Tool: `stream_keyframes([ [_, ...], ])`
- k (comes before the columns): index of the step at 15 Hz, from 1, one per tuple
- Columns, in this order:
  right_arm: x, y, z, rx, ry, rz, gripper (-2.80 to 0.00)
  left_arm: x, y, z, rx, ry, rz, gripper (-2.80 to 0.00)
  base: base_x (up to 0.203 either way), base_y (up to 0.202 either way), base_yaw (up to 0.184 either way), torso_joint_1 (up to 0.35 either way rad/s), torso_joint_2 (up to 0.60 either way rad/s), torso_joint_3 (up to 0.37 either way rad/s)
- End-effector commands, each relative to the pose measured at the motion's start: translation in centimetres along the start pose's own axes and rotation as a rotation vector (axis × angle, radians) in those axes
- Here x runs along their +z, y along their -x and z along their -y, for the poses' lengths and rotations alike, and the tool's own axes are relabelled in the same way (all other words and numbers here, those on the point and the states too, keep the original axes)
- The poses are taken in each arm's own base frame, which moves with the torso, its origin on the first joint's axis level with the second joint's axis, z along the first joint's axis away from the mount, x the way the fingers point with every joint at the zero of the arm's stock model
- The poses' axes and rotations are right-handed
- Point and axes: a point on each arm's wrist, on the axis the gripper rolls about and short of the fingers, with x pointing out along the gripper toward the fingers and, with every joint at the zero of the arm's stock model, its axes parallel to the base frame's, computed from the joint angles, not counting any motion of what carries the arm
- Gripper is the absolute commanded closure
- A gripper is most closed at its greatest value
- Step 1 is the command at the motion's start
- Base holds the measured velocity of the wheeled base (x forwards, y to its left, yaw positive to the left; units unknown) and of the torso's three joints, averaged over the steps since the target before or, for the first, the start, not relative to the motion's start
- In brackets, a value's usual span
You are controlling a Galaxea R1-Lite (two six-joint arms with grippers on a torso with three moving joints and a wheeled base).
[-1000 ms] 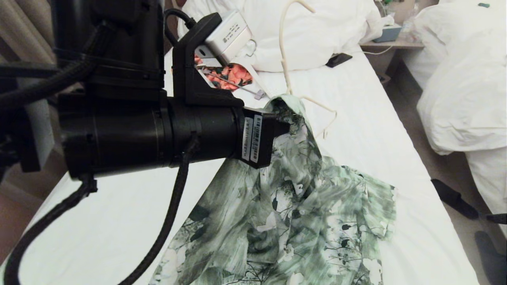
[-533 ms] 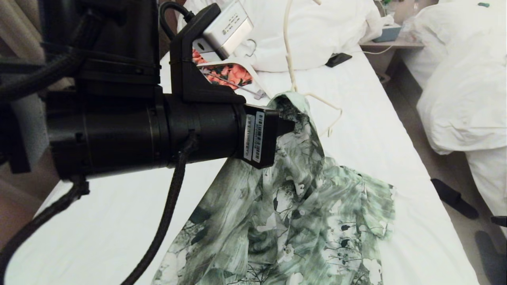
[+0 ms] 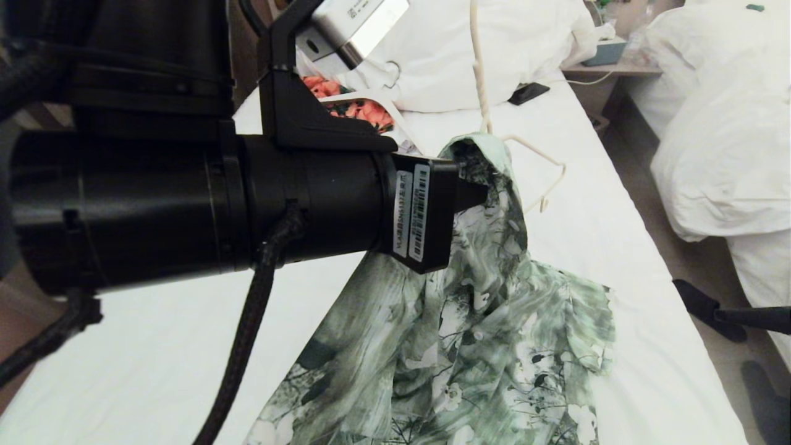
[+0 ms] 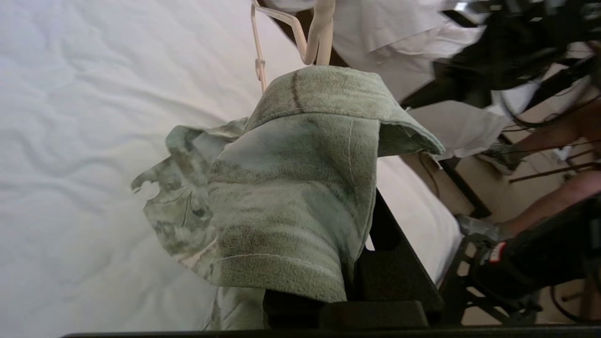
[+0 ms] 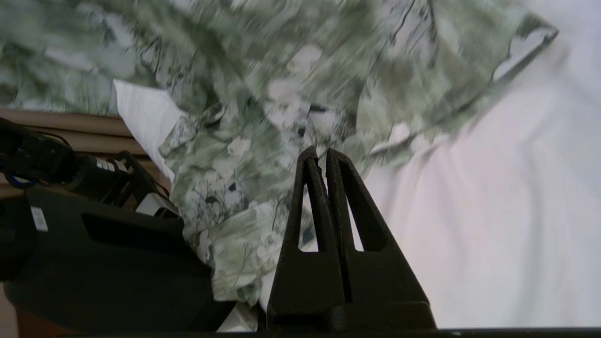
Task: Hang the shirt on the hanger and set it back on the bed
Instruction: Hook the other side of the shirt onto the hanger
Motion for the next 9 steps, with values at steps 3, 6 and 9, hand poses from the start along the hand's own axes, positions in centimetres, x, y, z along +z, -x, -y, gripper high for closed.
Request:
stream_keyframes([
  [3,1.7,-3.2,3.0,0.049,0.03,-0.029,0.0,0.8,-0.5,1.4,-0.064,0.058,0.018,0.0,0.0,0.0,0.0,0.0,0.0,0.0],
  [6,4.9,-4.8,3.6,0.063,-0.047,-0.035,0.0,0.7,-0.5,2.9,-0.112,0.071,0.011,0.0,0.0,0.0,0.0,0.0,0.0,0.0],
  [9,7.5,-6.6,3.6,0.1,-0.293,-0.047,0.0,0.5,-0.7,3.1,-0.118,0.074,0.005,0.0,0.0,0.0,0.0,0.0,0.0,0.0],
])
